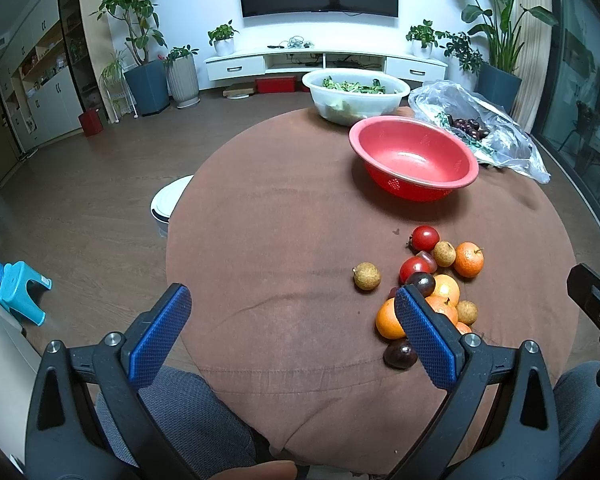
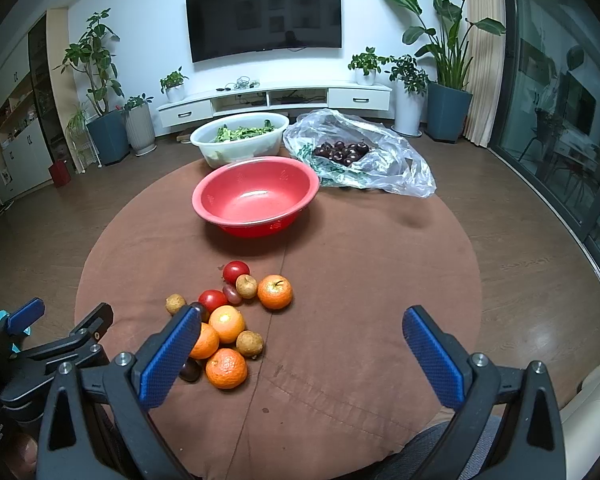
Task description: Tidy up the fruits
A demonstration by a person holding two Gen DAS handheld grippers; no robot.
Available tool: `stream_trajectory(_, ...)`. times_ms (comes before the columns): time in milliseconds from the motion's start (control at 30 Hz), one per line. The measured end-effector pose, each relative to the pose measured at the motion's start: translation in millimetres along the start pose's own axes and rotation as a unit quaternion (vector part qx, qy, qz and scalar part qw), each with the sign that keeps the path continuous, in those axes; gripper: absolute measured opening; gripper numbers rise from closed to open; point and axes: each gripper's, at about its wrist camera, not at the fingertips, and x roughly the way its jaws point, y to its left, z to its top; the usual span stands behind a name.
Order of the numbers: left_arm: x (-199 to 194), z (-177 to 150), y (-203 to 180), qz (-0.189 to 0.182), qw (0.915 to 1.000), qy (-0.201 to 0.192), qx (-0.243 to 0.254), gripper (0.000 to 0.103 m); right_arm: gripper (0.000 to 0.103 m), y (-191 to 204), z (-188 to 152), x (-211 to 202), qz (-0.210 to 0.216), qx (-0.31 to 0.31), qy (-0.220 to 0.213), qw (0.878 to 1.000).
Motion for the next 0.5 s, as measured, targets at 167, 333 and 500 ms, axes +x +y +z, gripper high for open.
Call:
stream_trajectory(167,0.6,-0.3,-0.2,0.000,1.0000,0.000,0.000,0.103,0.103,-0.2,0.1,0.2,0.000,0.000,0.001,1.000)
stream_trajectory(333,0.0,-0.1,0.0,0.000,1.0000,0.000,0.000,0.103,0.103,-1.0,0.1,0.3,0.000,0.000,0.001,1.000)
stream_trajectory(500,0.3,-0.4,0.0,0.000,1.0000,0.000,0.000,0.103,0.103,-0.7,0.0,0.1,0.000,0.000,0.001,1.000)
